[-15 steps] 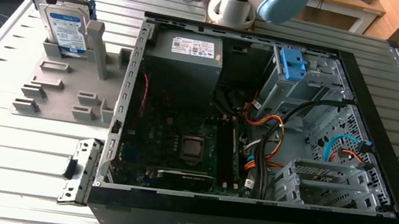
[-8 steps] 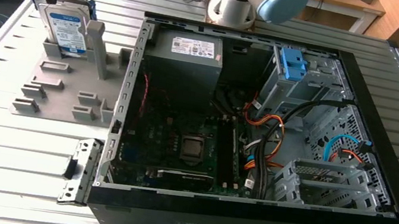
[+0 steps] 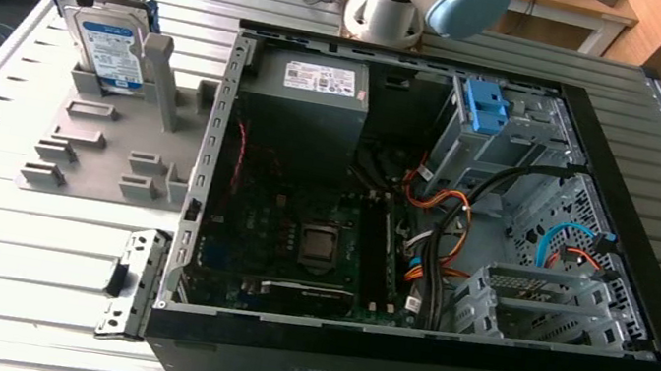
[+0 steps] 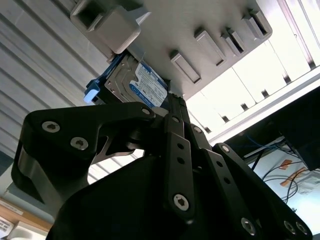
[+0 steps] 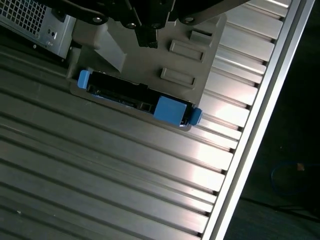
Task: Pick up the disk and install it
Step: 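Pick up the disk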
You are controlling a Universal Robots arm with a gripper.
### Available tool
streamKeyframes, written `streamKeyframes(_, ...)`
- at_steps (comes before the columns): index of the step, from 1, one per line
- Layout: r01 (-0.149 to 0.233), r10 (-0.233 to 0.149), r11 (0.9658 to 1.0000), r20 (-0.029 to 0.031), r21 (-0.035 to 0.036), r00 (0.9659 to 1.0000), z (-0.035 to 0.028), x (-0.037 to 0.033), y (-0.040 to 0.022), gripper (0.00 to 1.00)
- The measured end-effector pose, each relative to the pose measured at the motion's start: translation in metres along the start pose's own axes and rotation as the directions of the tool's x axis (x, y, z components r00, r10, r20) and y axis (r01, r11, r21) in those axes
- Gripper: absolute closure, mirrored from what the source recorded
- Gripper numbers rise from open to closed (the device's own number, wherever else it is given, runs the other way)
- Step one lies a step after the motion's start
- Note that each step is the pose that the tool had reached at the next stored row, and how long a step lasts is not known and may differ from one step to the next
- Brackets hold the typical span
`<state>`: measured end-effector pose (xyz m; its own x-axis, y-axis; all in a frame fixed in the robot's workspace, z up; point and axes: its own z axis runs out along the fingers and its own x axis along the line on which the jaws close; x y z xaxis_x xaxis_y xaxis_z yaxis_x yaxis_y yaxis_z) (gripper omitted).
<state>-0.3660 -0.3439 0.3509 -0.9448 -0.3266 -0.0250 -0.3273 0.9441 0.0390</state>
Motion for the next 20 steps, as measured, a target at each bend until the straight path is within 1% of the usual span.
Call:
streamKeyframes(10,0.034,-0.034,0.9994,-0.0013,-0.0009,0.9994,0.0,0.0,0.0,0.89)
streamKeyframes(20,0.066,-0.066,0.9978,-0.0025,-0.0017,0.9978,0.0,0.0,0.0,0.89)
